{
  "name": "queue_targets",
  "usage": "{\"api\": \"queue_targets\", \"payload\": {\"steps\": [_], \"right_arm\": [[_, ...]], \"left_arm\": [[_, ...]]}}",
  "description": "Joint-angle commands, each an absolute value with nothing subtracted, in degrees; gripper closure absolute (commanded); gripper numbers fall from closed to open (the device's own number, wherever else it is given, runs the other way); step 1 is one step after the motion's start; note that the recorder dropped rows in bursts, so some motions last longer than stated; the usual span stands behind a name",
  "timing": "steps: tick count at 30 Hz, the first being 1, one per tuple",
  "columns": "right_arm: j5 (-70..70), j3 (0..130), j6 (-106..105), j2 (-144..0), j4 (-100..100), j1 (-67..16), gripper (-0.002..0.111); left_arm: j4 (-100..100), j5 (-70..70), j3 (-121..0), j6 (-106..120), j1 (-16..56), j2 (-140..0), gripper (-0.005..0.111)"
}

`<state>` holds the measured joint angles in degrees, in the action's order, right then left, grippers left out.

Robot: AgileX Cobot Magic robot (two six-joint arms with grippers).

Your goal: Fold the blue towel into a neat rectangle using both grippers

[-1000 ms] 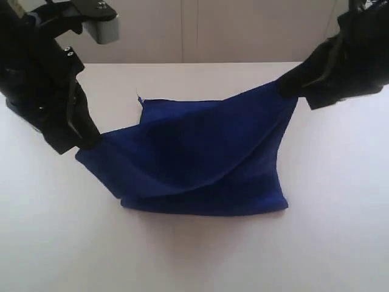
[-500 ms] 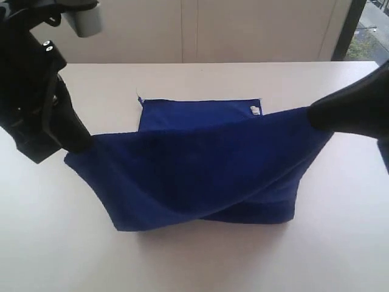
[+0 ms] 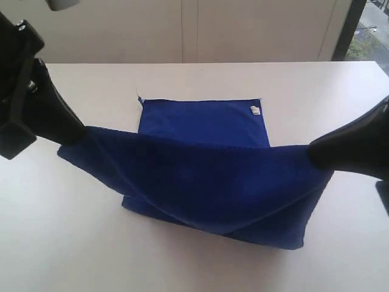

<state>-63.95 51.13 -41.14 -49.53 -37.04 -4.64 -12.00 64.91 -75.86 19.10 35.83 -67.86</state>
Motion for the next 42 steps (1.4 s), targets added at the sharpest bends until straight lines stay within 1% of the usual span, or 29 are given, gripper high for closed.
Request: {"api": "queue_targets", "payload": {"steps": [1,11,20,29,38,42], "right_arm": [[-61.0,49.6,-41.9,-49.6,-37.3,-4.7,0.108],[-60.8,49.6,-42.0,-49.6,-37.3,-4.7,0.108],[-60.7,49.6,-42.0,-49.6,-37.2,-4.7,0.108],[-61.4,49.9,-42.0,-49.6,-29.4,-4.7,0.108],[-53.8,50.4,-45.0,-49.6,-24.3,-4.7,0.108],[-54.3,53.1,-45.0,-49.5,-24.3,-4.7,0.108]], "left_arm": [[-13.2,70.0,-75.7,18.5,36.1,-65.3,0.107],[-19.6,70.0,-77.9,16.9,36.1,-60.8,0.107],[-19.6,70.0,-77.4,16.3,36.1,-60.4,0.107],[-17.3,70.0,-75.1,16.6,36.1,-62.0,0.107],[-14.1,69.9,-72.5,16.9,36.1,-62.7,0.107],[-12.6,69.5,-71.8,16.9,36.1,-62.7,0.107]]}}
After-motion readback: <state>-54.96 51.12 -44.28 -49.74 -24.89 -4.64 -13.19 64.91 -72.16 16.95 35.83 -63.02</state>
